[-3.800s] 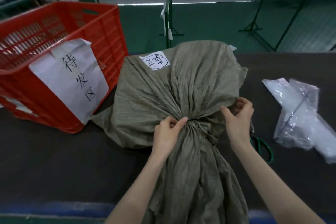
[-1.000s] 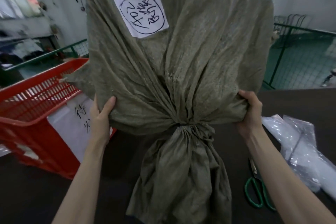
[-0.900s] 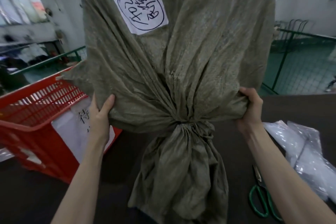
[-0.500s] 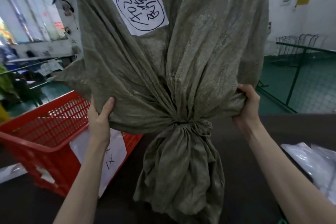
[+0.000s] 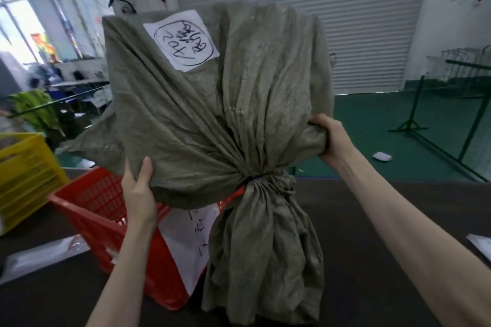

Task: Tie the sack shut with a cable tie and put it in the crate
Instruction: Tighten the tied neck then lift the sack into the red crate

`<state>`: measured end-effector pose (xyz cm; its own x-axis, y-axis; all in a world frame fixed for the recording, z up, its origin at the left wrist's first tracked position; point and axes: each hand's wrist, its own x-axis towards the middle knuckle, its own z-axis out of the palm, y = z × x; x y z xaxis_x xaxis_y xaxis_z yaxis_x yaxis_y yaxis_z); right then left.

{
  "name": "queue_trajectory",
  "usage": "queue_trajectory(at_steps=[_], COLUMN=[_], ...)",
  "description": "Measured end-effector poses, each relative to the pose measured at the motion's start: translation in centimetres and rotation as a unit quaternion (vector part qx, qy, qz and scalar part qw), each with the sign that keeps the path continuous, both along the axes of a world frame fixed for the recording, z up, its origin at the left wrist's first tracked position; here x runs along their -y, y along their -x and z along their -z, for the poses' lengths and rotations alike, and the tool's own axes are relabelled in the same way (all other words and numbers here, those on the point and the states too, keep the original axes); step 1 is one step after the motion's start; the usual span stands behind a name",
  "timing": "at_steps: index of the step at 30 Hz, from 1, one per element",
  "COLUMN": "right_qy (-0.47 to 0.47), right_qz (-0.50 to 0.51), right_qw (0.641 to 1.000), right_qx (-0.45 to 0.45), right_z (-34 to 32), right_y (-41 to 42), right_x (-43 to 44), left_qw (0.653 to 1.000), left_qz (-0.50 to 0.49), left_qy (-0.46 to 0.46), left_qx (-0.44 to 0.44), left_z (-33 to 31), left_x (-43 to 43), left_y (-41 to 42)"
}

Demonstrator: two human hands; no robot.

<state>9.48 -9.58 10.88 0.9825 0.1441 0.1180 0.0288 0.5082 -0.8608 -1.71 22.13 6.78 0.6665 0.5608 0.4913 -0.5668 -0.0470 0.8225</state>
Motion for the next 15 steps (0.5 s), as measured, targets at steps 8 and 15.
queue_trajectory(at_steps=[8, 15], right_qy=[0.048, 0.084], right_qz=[-0.031, 0.006], right_qw=[0.996, 0.989], right_qx=[0.068, 0.118], right_z=[-3.7, -5.9], right_y=[-4.9, -8.2], right_x=[-9.0, -16.1], left_qw=[0.994, 0.974], left_qz=[-0.082, -0.164], left_qy=[0.047, 0.051], left_qx=[-0.049, -0.15], left_z=[2.2, 4.5], left_x=[-4.3, -3.7], left_y=[0.0, 0.1])
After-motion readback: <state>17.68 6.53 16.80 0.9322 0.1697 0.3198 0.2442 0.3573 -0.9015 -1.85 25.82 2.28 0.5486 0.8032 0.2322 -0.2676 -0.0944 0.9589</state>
